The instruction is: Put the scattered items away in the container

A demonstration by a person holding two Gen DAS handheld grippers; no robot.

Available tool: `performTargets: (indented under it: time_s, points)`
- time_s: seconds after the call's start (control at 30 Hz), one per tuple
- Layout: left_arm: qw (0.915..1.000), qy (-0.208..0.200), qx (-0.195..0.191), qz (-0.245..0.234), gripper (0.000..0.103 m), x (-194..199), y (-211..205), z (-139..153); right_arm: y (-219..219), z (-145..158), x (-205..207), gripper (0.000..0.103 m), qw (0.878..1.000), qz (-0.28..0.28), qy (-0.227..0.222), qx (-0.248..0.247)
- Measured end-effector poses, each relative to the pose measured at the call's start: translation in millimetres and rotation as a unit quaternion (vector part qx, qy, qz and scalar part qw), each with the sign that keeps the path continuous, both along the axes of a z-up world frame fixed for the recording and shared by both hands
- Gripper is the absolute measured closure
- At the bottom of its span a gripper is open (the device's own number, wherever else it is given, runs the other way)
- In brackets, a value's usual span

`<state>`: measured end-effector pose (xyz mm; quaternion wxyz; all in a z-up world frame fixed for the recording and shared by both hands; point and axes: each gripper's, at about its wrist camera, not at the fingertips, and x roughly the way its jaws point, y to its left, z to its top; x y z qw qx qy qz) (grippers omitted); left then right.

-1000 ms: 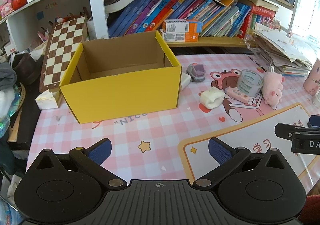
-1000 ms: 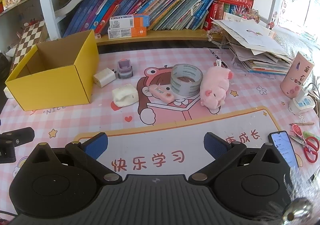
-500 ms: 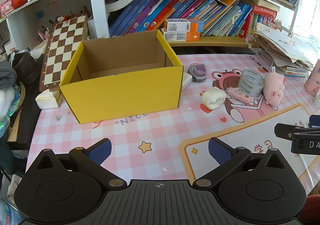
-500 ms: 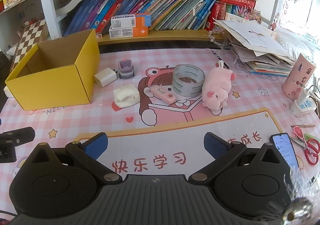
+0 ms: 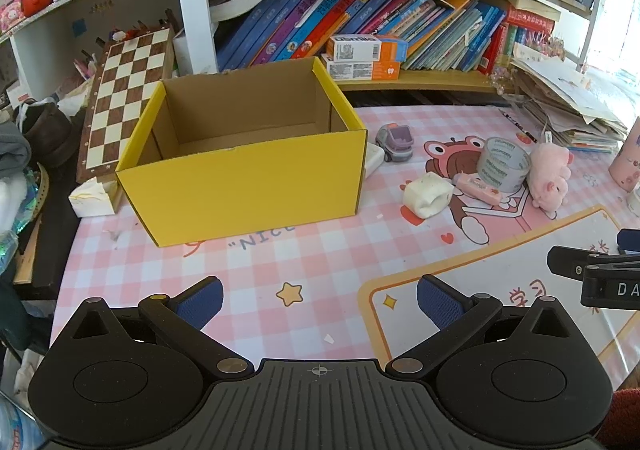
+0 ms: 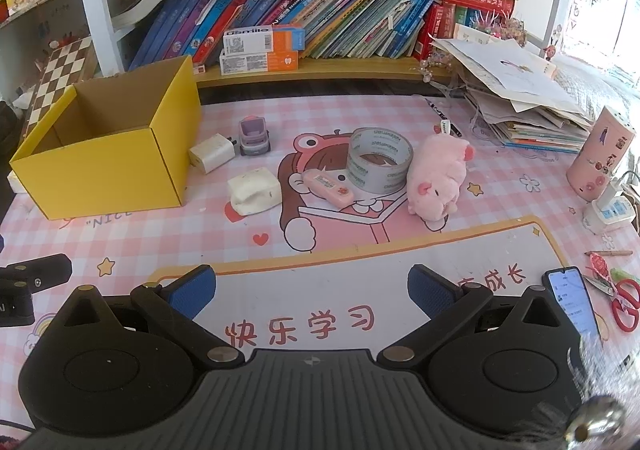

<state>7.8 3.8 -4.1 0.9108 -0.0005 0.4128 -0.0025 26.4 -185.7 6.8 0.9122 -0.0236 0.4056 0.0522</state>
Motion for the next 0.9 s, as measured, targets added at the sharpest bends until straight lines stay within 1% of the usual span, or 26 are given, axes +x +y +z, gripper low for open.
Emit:
performTargets:
  time_s: [0.5,0.9]
  points:
    - [0.9999,0.008,-0.007,-0.006,0.0,2.2,1.5,-1.5,-0.2,-1.4,1.7,0.0,1.0,0.015,0.0,0.008]
    - [0.9996,0.007,-0.012,-0.027,0.0,1.5,-2.9,-0.8,1.4,-0.9,1.5,0.0,0.999,0.026,0.003,0.02]
